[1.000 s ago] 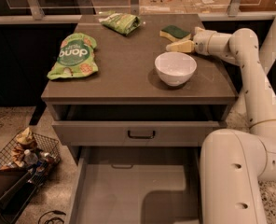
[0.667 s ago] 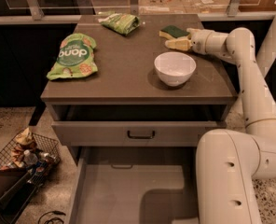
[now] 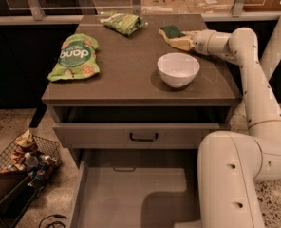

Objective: Place sponge into middle drawer

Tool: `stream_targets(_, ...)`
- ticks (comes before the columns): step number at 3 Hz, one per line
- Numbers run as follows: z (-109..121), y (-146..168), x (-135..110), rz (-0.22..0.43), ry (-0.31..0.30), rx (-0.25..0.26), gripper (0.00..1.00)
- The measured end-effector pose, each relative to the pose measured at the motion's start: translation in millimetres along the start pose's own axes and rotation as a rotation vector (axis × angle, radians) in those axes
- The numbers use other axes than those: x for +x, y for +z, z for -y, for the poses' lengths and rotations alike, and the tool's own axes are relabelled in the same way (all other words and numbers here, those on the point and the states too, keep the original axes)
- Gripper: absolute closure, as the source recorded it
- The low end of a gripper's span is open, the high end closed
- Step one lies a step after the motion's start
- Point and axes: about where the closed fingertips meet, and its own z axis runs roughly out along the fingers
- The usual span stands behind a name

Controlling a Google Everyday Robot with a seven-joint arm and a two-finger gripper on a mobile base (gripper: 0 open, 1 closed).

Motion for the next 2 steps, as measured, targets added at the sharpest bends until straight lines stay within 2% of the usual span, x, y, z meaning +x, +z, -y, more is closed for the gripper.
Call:
stream_targets(1, -0.2, 0.2, 0.0, 0.000, 0.000, 0.000, 0.96)
stream_targets(2, -0.2, 0.2, -0.2, 0.000, 0.000, 0.000, 1.00)
